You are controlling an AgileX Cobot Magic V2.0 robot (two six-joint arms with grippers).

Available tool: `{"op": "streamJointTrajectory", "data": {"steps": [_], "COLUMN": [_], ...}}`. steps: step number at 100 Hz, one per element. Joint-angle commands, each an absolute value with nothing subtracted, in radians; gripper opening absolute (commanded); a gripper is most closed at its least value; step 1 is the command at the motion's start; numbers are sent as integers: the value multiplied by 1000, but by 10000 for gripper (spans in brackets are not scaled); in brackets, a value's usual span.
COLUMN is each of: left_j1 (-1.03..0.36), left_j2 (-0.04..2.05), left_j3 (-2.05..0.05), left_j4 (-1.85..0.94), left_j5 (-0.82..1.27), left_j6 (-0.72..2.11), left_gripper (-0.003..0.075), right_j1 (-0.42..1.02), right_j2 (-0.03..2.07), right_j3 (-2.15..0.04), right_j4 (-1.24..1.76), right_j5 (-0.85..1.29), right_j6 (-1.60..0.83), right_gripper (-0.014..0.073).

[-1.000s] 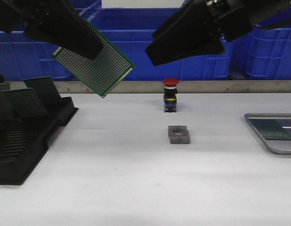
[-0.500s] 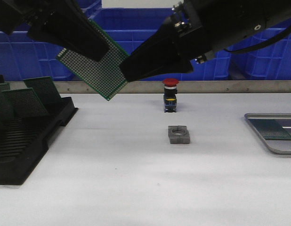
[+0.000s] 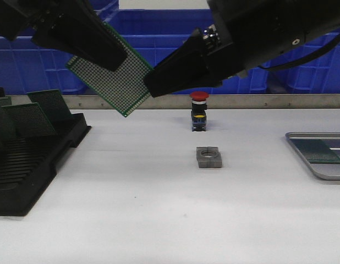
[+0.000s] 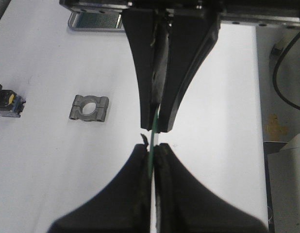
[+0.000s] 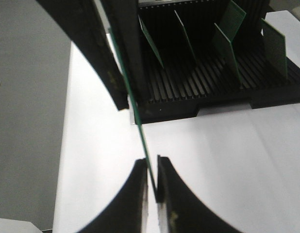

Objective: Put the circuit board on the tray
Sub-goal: 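Grasp the second board's edge with the right gripper, then release the left gripper and carry the board toward the silver tray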

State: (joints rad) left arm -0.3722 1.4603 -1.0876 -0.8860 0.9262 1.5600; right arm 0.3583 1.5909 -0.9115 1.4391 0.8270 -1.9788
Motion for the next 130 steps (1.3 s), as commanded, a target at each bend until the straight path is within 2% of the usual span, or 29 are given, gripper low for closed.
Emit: {"op": "streamJointTrajectory", "data": {"steps": [1,8,20,25,34,58,70,96,130], "left_j1": [-383,-383,-383,-383,-383,-360,-318,-272,-272], "left_j2": [1422,1422,1422,1422,1422,1388,1359,1343,1343], "left_j3": [-1112,-1112,-1112,-1112,-1112,-1112,-1112,-1112,-1112], "left_j4": [-948,-948,-948,-948,-948,-946,-952,-988,-988], "left_j5": [932,934,929,923,893,795,780,798,798], "left_j6": [1555,1555,1555,1555,1555,1555,1555,1554,1554], "left_gripper": [-6,74,328,412,494,502,502,502,502], "right_j1": [358,358,358,358,358,336,287,81,-223], "right_j2": [1558,1558,1558,1558,1558,1558,1558,1558,1558], "right_j3": [-938,-938,-938,-938,-938,-938,-938,-938,-934], "right_j4": [1509,1509,1509,1509,1509,1497,1496,1486,1357], "right_j5": [857,857,857,857,854,830,812,790,790], "right_j6": [-1975,-1975,-1975,-1975,-1975,-1961,-1861,-1521,-1241], "right_gripper": [-65,-67,-67,-67,-67,-67,-67,-67,-67]}}
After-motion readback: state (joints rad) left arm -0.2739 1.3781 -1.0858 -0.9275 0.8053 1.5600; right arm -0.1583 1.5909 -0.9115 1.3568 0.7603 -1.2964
